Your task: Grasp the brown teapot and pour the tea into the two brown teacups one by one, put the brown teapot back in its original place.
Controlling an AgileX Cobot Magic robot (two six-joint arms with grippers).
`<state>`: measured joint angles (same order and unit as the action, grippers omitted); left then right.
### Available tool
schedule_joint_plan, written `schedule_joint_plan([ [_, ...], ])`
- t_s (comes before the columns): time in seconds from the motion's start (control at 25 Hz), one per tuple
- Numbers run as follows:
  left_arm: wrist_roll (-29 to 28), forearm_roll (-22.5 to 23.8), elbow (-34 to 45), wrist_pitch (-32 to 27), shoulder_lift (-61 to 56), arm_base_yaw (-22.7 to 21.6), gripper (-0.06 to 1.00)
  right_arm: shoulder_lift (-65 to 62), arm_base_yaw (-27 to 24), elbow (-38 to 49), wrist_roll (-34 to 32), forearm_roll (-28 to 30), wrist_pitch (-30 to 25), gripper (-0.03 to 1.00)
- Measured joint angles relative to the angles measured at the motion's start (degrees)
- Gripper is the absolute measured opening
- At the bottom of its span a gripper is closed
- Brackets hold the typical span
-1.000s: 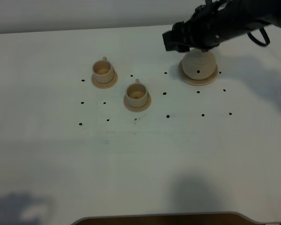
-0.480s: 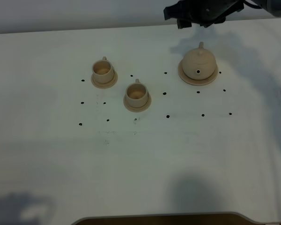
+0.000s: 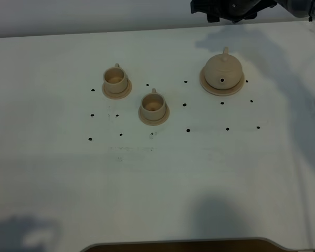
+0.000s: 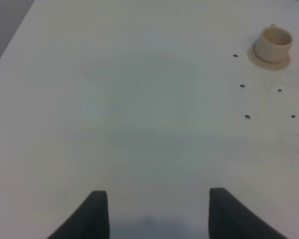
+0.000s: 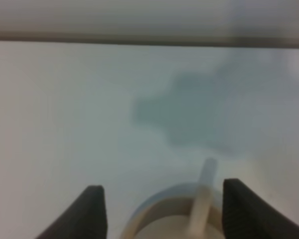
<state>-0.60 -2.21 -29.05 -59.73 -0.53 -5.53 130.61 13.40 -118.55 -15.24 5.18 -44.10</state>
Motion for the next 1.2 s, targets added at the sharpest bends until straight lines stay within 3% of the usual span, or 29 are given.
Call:
schedule_joint_plan([
  [0.72, 0.0, 0.0, 0.0, 0.0, 0.0, 0.0, 0.49, 8.02, -1.38, -0.9, -0.13, 5.07, -0.11, 0.52],
  [1.2, 0.02, 0.0, 0.0, 0.0, 0.0, 0.0, 0.49, 8.02, -2.29, -0.98, -0.69, 5.18, 1.16, 0.52],
])
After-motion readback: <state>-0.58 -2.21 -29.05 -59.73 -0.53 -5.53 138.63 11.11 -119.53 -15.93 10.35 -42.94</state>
